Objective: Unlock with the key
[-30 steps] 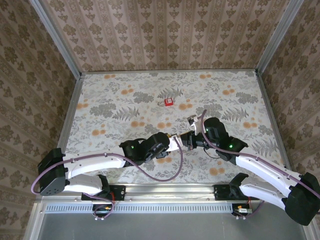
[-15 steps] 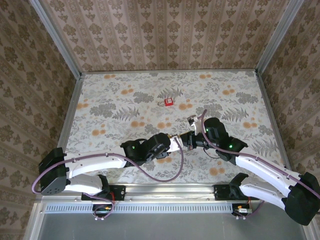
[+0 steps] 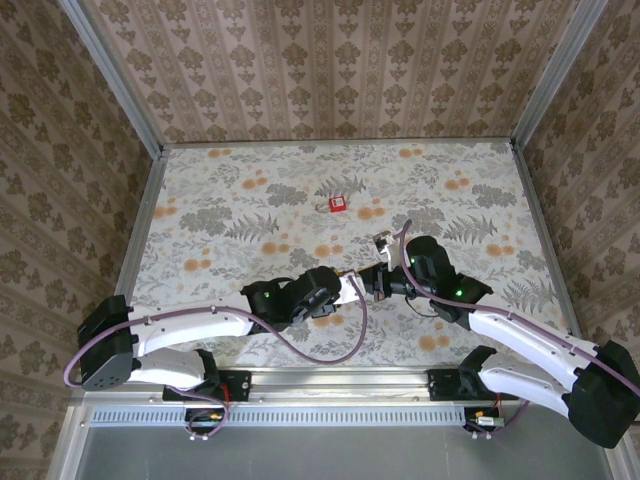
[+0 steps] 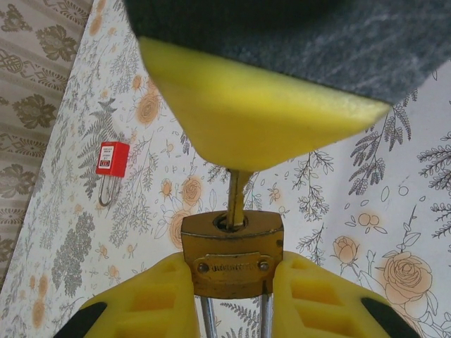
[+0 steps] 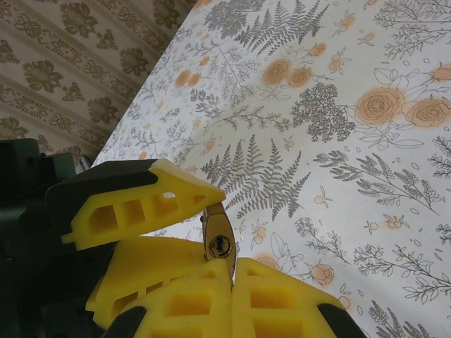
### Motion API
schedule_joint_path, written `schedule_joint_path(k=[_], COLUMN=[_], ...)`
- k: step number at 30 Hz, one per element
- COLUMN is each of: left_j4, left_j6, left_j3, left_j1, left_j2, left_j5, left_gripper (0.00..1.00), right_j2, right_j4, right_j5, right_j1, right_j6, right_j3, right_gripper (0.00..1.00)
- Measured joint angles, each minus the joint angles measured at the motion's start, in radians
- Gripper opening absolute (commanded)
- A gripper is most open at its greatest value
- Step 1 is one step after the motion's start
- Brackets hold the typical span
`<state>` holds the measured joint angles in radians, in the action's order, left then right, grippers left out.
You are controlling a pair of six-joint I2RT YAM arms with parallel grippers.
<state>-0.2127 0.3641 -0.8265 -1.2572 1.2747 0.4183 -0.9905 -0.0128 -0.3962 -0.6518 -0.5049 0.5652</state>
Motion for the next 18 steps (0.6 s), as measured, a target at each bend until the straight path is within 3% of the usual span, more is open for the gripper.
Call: schedule_joint_path(k=[18], left_j4=[-0.012], left_j6=[0.0], left_j3=[0.0], left_j1=[0.0], left_j2=[0.005], left_j5=[0.002], left_gripper=[0.22], right_j2=[-0.013], right_j4=[-0.008], right_j5=[0.001], right_j1=[-0.012], right_j6=[-0.015], right_j3=[-0.002], right_gripper=[0.0])
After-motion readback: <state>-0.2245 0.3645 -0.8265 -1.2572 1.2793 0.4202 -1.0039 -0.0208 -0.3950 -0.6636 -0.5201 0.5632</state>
